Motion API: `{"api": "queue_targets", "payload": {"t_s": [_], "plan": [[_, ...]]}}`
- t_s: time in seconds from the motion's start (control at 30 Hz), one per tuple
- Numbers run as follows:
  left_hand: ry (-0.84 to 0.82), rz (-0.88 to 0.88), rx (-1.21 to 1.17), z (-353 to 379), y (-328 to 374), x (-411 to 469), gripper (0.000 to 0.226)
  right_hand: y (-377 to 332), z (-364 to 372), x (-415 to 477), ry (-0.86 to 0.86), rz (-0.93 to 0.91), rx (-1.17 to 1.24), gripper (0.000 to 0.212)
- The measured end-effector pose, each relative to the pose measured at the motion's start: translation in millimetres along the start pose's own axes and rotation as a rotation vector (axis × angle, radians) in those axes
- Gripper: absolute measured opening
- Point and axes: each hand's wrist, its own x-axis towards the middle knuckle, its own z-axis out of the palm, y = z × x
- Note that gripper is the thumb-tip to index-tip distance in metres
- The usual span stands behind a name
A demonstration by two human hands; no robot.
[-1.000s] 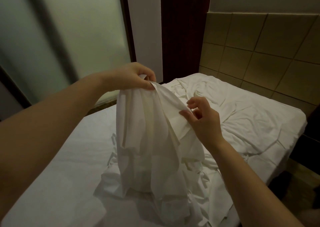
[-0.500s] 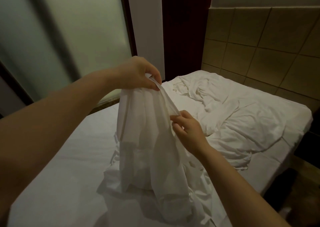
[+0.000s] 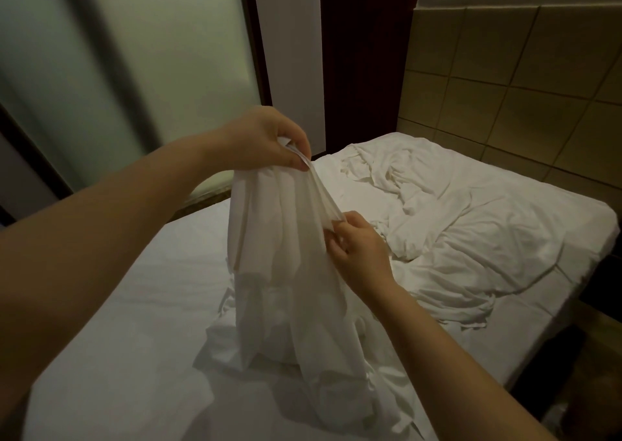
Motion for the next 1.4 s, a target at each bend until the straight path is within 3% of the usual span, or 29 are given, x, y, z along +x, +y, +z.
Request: {"api": "queue_targets", "payload": {"t_s": [0.23, 0.4, 0.6, 0.73, 0.9, 1.07, 1.17, 1.4], "plan": [[0.084, -0.045, 0.011, 5, -12, 5, 0.002, 14, 8, -15, 0.059, 0.121, -0.215, 0.028], [0.105, -0.100, 0.015, 17, -19, 8, 0.011, 31, 5, -23, 0.065, 0.165, -0.340, 0.029], [0.113, -0.211, -0.096, 34, -38, 8, 0.008, 38, -33, -12, 0.223, 0.099, -0.186, 0.029], [0.216, -0.212, -0.156, 32, -35, 8, 0.009, 14, -69, 6, 0.277, 0.040, 0.014, 0.030], [0.636, -0.092, -0.350, -49, 5, 25, 0.021, -46, -169, 108, 0.371, -0.018, 0.102, 0.029], [0.963, 0.057, -0.462, -190, 61, 35, 0.014, -147, -271, 203, 0.576, -0.364, -0.334, 0.029], [0.992, 0.104, -0.512, -236, 81, 29, 0.012, -169, -289, 220, 0.667, -0.425, -0.441, 0.031], [0.850, 0.071, -0.623, -246, 99, 15, 0.007, -175, -297, 206, 0.673, -0.425, -0.347, 0.029]]}}
